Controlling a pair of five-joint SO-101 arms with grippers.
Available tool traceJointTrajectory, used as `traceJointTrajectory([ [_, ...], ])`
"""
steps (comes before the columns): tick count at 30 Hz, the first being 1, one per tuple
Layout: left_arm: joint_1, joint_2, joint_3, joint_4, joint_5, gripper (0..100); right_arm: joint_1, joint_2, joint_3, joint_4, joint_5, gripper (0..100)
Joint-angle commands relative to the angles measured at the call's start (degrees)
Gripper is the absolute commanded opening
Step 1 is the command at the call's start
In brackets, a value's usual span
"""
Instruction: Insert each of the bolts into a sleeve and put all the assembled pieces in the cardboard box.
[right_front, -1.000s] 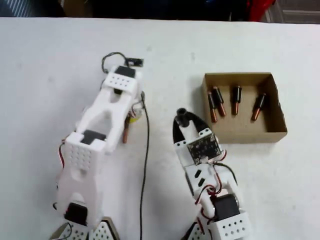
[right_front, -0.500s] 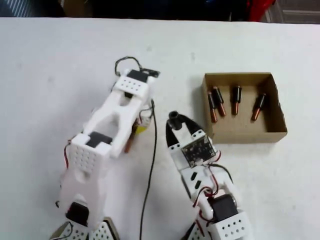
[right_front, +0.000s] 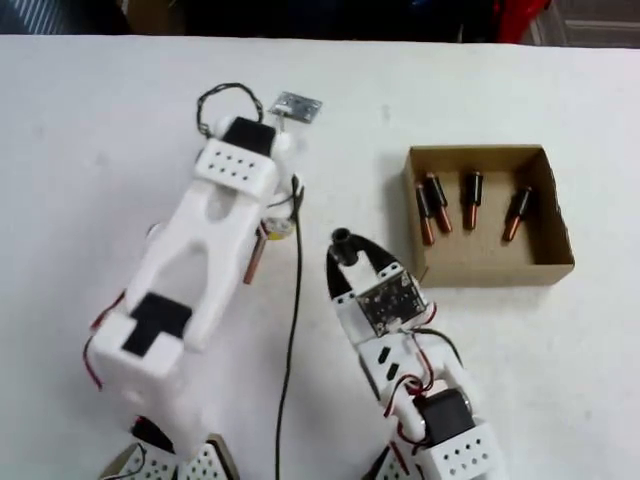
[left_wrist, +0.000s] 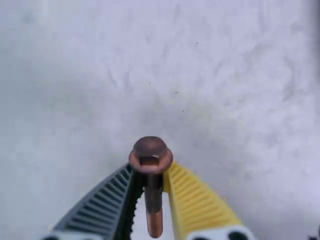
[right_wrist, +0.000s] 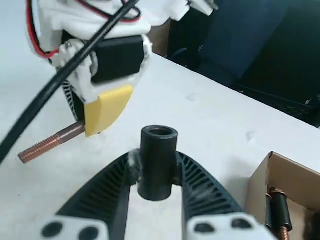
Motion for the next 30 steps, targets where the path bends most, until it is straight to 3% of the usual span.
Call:
traceJointTrajectory([
  [1, -1.5, -11.1, 1.8, -2.5, -0.3, 2, -1.2, -0.6, 0.5, 0.1, -3.9, 1.6],
  [11, -1.5, -38.1, 26.5, -24.7, -0.3, 2, -1.3, -0.7, 0.5, -1.6, -11.9, 1.6],
  [17, -1.4, -54.1, 40.5, -39.0, 0.2, 2, -4.1, -0.7, 0.5, -6.2, -11.8, 1.6],
  [22, -1.3, -64.7, 45.7, -45.5, 0.3, 2, -7.2, -0.7, 0.5, -9.2, -11.8, 1.6],
  [30, 4.0, -74.5, 47.2, -48.5, 0.4, 2, -7.3, -0.7, 0.5, -14.1, -11.6, 1.6],
])
